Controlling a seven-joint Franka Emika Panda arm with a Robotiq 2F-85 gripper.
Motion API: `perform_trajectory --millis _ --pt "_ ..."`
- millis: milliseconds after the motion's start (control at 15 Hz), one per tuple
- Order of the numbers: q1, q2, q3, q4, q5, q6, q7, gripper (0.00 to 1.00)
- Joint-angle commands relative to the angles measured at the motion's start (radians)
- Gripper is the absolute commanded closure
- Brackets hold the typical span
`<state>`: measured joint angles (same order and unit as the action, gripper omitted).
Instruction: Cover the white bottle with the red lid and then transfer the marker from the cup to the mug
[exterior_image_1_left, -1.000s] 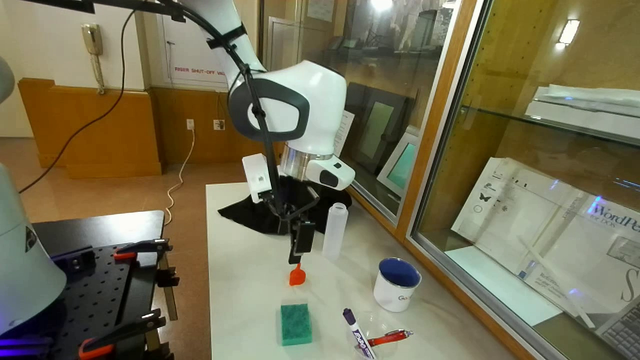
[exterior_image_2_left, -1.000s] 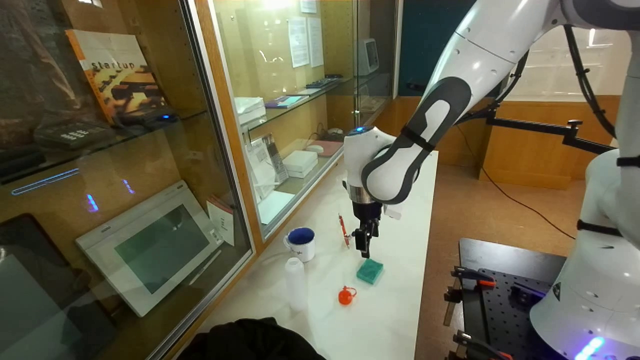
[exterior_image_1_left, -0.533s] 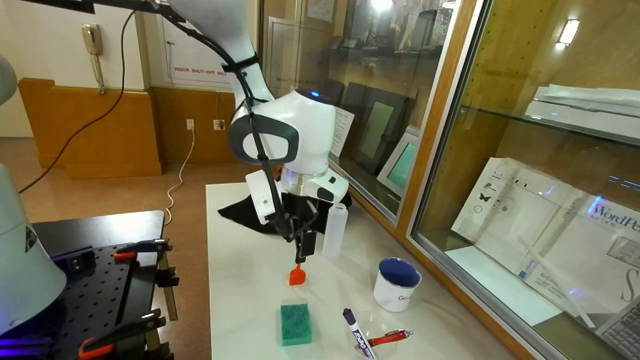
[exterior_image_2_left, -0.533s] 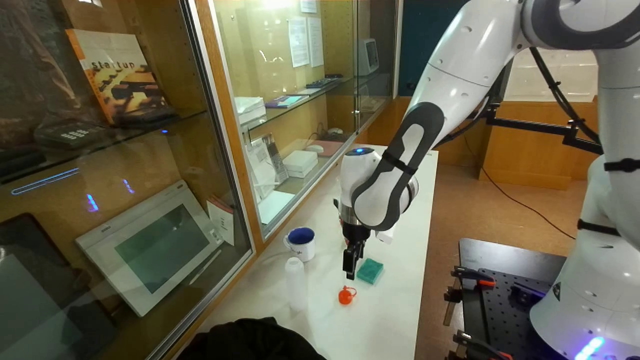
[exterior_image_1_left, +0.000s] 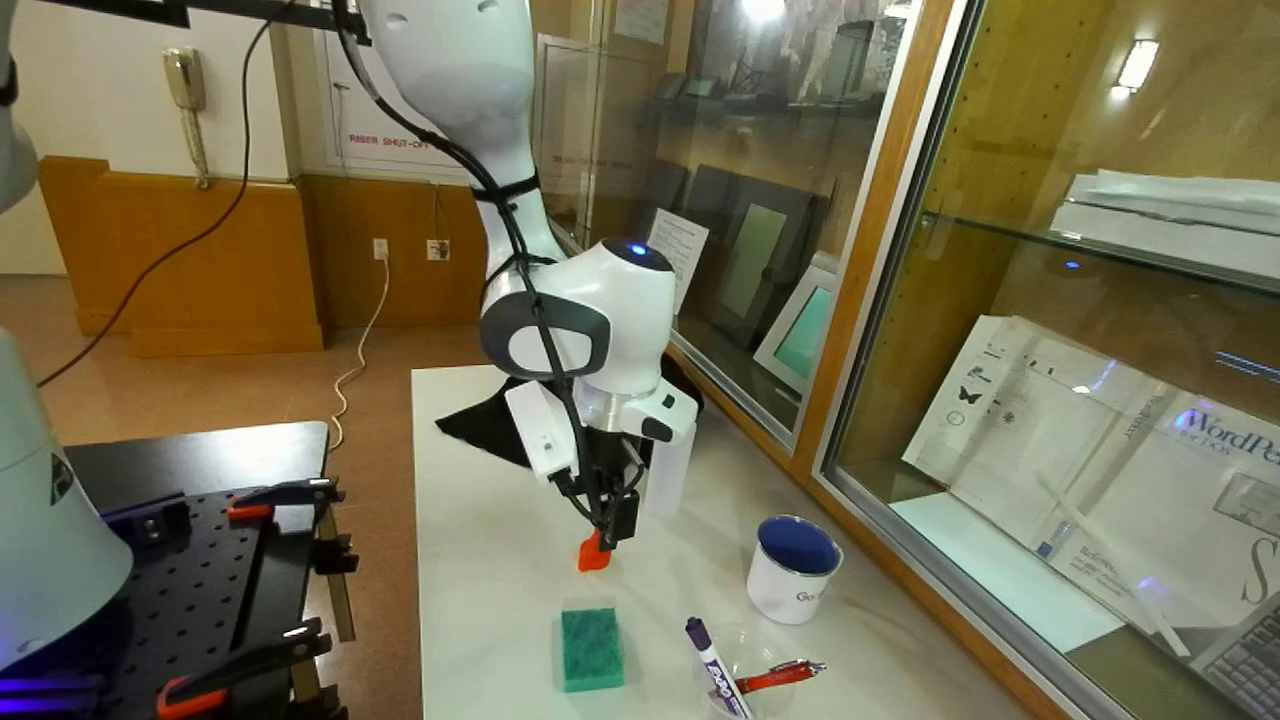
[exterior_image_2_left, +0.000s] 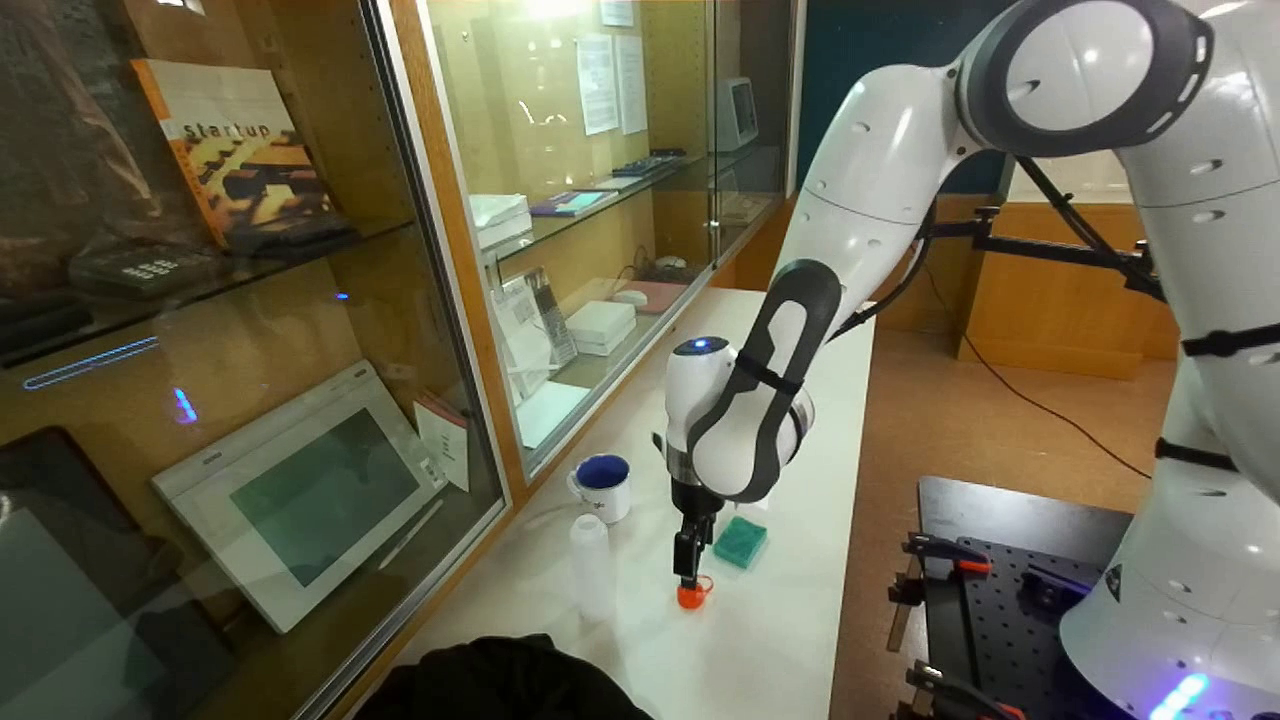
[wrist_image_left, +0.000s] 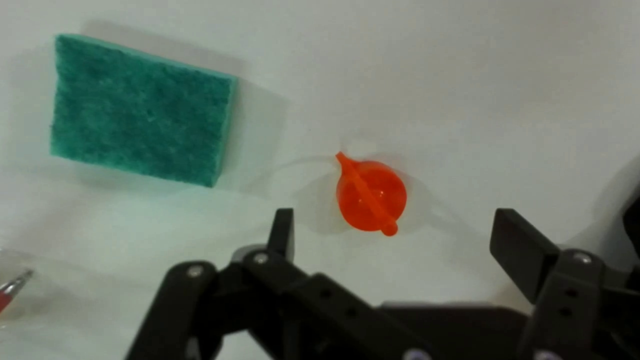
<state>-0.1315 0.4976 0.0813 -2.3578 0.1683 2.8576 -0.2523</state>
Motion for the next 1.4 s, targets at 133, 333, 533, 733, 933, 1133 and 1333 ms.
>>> perform_trajectory --millis 133,333,533,733,933,1133,1333 --pt "-0.009 0.088 0.002 0.075 -0.061 0.021 0.019 0.34" --pt "-0.012 0.109 0.004 0.097 -0.071 0.018 0.023 0.57" --pt "-0.012 0.121 0.003 0.112 -0.073 0.015 0.026 0.80" --pt "-0.011 0.125 0.002 0.120 -0.072 0.013 0.031 0.99" --pt "-0.008 0.118 0.000 0.120 -0.069 0.008 0.041 0.97" --pt "-0.008 0.050 0.010 0.088 -0.047 -0.070 0.082 0.97" --pt "0.006 -0.064 0.009 0.033 -0.041 -0.158 0.124 0.97"
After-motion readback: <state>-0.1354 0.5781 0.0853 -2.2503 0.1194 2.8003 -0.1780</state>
